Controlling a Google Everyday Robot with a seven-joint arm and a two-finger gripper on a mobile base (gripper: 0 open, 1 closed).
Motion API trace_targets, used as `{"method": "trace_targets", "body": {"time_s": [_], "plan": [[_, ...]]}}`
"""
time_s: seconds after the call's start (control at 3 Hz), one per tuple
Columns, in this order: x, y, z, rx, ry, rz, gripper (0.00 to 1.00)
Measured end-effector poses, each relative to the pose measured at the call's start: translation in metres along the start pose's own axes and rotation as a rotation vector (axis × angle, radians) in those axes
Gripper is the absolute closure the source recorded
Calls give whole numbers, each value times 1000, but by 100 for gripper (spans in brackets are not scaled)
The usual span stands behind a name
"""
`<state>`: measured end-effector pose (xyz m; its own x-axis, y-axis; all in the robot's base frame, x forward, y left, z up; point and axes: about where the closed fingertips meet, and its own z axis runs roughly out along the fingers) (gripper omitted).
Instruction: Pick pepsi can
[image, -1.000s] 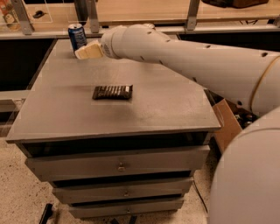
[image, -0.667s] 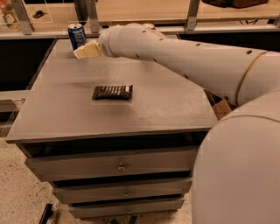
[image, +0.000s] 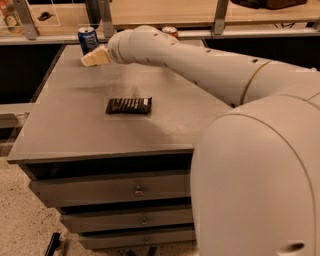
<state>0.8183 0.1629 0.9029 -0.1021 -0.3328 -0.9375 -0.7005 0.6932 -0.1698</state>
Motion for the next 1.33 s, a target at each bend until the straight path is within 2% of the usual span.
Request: {"method": "trace_targets", "body": {"time_s": [0.67,1.33], "plan": [[8,-19,46,8,-41,14,0],[10,-36,78,27,-81,34,0]]}}
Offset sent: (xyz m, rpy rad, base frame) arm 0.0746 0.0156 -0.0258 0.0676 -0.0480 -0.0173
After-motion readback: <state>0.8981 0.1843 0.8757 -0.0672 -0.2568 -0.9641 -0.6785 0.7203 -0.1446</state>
